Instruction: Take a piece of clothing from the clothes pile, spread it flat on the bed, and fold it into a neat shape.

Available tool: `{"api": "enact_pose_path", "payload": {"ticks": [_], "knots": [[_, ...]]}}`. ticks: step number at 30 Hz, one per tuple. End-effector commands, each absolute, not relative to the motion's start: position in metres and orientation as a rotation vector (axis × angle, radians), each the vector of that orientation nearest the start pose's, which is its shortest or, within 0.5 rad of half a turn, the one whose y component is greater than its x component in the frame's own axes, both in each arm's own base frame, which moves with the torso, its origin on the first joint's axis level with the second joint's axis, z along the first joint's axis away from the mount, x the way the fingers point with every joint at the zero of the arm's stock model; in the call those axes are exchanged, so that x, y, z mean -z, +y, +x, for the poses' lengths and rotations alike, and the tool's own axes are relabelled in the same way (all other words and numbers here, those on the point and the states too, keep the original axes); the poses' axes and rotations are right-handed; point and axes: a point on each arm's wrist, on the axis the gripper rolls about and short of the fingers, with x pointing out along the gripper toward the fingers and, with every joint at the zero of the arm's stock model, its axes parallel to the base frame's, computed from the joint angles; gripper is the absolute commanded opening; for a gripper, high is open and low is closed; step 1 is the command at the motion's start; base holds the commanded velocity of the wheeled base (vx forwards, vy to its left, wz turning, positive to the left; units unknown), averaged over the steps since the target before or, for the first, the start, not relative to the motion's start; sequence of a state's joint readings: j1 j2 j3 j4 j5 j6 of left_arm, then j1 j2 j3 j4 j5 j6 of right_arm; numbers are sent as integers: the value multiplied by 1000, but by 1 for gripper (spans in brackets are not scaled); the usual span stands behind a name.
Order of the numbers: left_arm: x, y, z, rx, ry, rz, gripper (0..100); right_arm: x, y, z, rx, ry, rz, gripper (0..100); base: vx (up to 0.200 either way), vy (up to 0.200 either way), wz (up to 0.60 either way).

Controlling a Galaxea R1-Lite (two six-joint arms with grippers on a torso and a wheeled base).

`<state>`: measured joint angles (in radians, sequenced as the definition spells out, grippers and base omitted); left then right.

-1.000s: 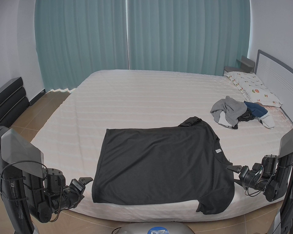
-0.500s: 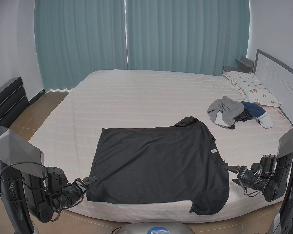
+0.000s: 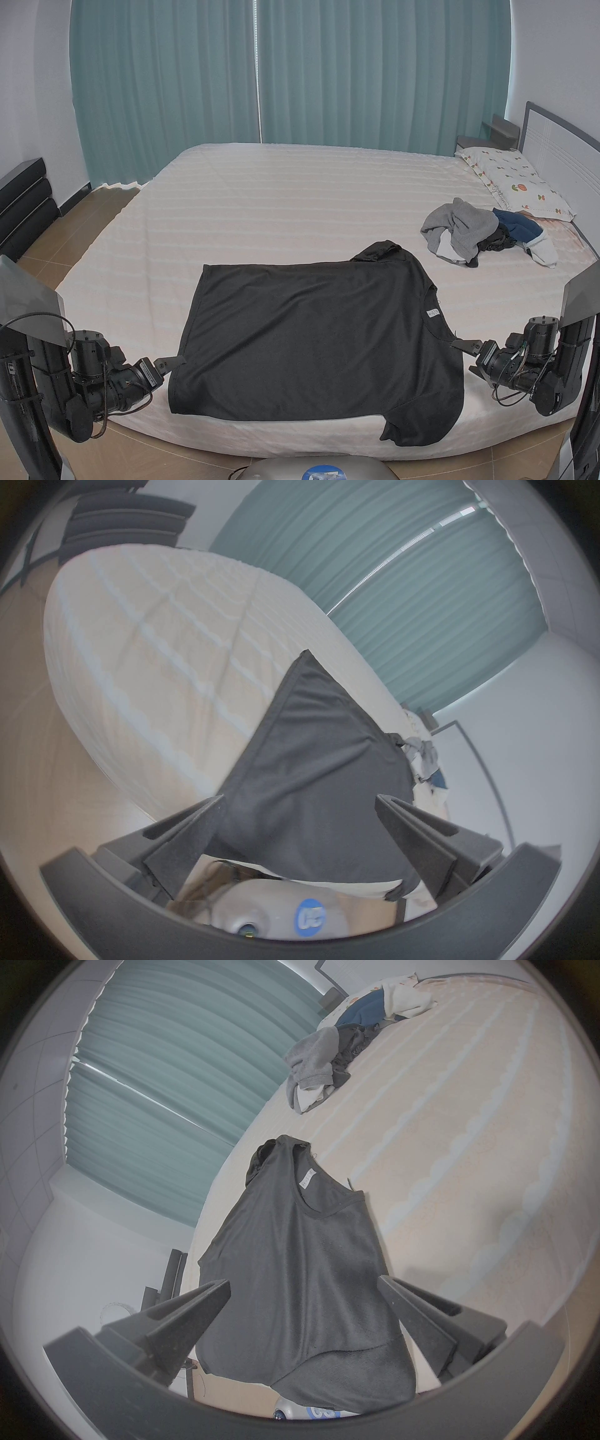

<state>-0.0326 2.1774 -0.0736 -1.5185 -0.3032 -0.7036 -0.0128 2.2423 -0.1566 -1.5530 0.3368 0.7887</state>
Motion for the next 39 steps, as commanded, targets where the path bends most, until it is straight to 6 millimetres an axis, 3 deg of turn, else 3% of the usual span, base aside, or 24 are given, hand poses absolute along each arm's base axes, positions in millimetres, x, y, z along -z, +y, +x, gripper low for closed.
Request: {"api": "enact_pose_path", "payload": {"ticks": [1, 8, 13, 17, 26, 39], "knots": [[21, 1, 213, 87, 812, -642, 100, 12, 6, 246, -75, 666, 862, 100, 0, 0, 0], [40, -1, 211, 205, 879, -543, 100, 23, 10, 241, -66, 730, 860, 100, 0, 0, 0], [43, -1, 221, 238, 831, -470, 100, 28, 11, 240, -75, 759, 865, 100, 0, 0, 0], [38, -2, 225, 246, 807, -472, 100, 30, 11, 239, -87, 775, 872, 100, 0, 0, 0], [55, -3, 232, 245, 839, -482, 100, 36, 11, 235, -78, 808, 876, 100, 0, 0, 0], [62, -16, 242, 283, 822, -444, 100, 36, 12, 234, -78, 814, 875, 100, 0, 0, 0]]}}
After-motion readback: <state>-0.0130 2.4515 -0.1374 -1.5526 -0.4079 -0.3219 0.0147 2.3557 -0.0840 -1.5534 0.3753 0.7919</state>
